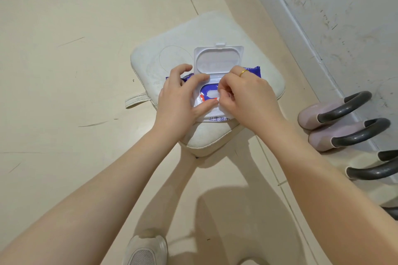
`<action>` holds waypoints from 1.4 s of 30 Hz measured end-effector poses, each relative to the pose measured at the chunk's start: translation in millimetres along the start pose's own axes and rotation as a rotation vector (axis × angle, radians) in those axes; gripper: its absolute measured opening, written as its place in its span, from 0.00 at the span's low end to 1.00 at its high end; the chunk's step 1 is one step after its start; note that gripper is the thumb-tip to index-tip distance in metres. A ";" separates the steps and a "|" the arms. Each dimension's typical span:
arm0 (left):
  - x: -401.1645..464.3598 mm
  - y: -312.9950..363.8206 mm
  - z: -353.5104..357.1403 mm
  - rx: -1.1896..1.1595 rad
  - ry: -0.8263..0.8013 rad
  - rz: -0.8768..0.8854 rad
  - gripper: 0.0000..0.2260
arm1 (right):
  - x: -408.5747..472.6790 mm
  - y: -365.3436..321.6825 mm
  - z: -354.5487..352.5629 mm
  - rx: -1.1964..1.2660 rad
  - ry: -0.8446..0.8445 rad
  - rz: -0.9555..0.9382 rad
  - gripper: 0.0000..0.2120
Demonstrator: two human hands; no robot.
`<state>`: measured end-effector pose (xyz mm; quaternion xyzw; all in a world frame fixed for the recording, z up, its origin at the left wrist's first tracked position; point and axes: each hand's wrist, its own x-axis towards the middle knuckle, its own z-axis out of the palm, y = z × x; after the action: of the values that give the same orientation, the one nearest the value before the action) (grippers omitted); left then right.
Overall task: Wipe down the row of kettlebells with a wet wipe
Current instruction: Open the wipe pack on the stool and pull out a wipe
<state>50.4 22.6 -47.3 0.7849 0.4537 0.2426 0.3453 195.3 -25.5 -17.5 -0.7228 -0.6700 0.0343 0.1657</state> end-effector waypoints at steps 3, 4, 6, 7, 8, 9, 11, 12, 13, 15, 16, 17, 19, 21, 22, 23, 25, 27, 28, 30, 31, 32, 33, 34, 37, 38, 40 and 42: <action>-0.2 0.5 0.0 -0.012 0.009 -0.001 0.28 | -4.5 5.0 -1.5 0.117 0.015 0.072 0.04; 0.0 0.8 0.1 -0.011 0.013 0.002 0.28 | -4.5 6.2 -1.4 0.137 0.004 0.081 0.04; -0.1 1.1 0.3 -0.010 0.019 0.000 0.28 | -4.2 7.1 -2.0 0.163 -0.010 0.081 0.04; -0.3 1.2 0.3 -0.013 0.021 -0.001 0.29 | -4.3 6.8 -3.3 0.169 -0.018 0.076 0.04; -0.4 1.0 0.2 -0.014 0.022 -0.001 0.29 | -4.9 6.8 -3.8 0.167 -0.029 0.063 0.05; -0.7 0.9 0.3 -0.012 0.022 0.000 0.29 | -6.0 6.6 -3.9 0.154 -0.039 0.038 0.06; -1.2 0.7 0.5 -0.006 0.021 0.001 0.29 | -7.8 5.2 -2.5 0.101 -0.027 -0.023 0.08; -1.1 0.7 0.8 -0.007 0.018 0.002 0.28 | -8.0 4.6 -0.6 0.061 -0.005 -0.043 0.08; -0.9 0.8 0.9 -0.010 0.017 0.004 0.28 | -8.0 3.6 1.1 0.022 0.019 -0.049 0.09; -0.8 0.3 1.2 -0.015 0.020 0.017 0.25 | -7.8 1.8 3.6 -0.020 0.056 -0.030 0.10; -1.1 0.0 1.4 -0.019 0.022 0.029 0.23 | -7.8 1.2 4.2 -0.012 0.066 -0.011 0.11; -1.2 -0.6 1.6 -0.026 0.023 0.042 0.21 | -7.9 0.5 4.2 0.008 0.071 0.017 0.10; -1.7 -1.7 1.8 -0.041 0.024 0.056 0.18 | -8.7 -2.0 4.6 0.065 0.070 0.084 0.07; -1.6 -2.3 1.5 -0.062 0.027 0.049 0.17 | -8.5 -3.3 4.4 0.130 0.062 0.138 0.07; -1.5 -2.5 0.9 -0.073 0.029 0.041 0.18 | -8.2 -3.2 3.8 0.174 0.056 0.161 0.07; -1.4 -2.3 0.3 -0.080 0.031 0.036 0.18 | -8.0 -2.3 2.4 0.233 0.047 0.186 0.07; -1.7 -1.3 -0.7 -0.080 0.028 0.039 0.16 | -9.0 2.6 -0.5 0.394 0.031 0.238 0.07; -2.1 -0.9 -0.7 -0.072 0.023 0.041 0.13 | -10.5 6.5 -3.3 0.493 0.004 0.258 0.06; -2.4 -0.8 -0.5 -0.069 0.023 0.041 0.12 | -11.6 7.2 -4.7 0.491 -0.020 0.243 0.06; -2.5 -1.4 -0.2 -0.067 0.029 0.037 0.12 | -10.6 8.1 -7.8 0.433 -0.073 0.183 0.06; -2.6 -1.4 -0.4 -0.069 0.030 0.033 0.12 | -8.4 7.4 -9.4 0.403 -0.092 0.158 0.06; -2.8 -1.4 -0.4 -0.070 0.030 0.030 0.13 | -5.9 5.7 -11.2 0.381 -0.102 0.150 0.06; -2.9 -1.5 -0.3 -0.068 0.029 0.028 0.14 | -2.9 3.0 -12.7 0.354 -0.102 0.163 0.06; -3.4 -0.9 -0.1 -0.064 0.028 0.026 0.16 | 0.6 0.3 -13.1 0.314 -0.103 0.189 0.07; -4.7 1.1 -0.3 -0.067 0.031 0.014 0.20 | 11.7 -9.4 -12.2 0.143 -0.156 0.261 0.09; -4.7 1.2 -0.4 -0.072 0.032 0.005 0.20 | 15.2 -12.1 -12.6 0.112 -0.178 0.286 0.09; -4.2 0.8 -0.7 -0.076 0.029 -0.008 0.19 | 20.5 -14.5 -14.6 0.103 -0.223 0.329 0.05; -4.0 0.4 -1.0 -0.075 0.025 0.000 0.19 | 23.3 -15.1 -17.5 0.075 -0.268 0.337 0.02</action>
<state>48.0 19.2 -46.6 0.7684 0.4484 0.2693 0.3688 187.9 -5.3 7.3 -0.8069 -0.5540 0.1822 0.0938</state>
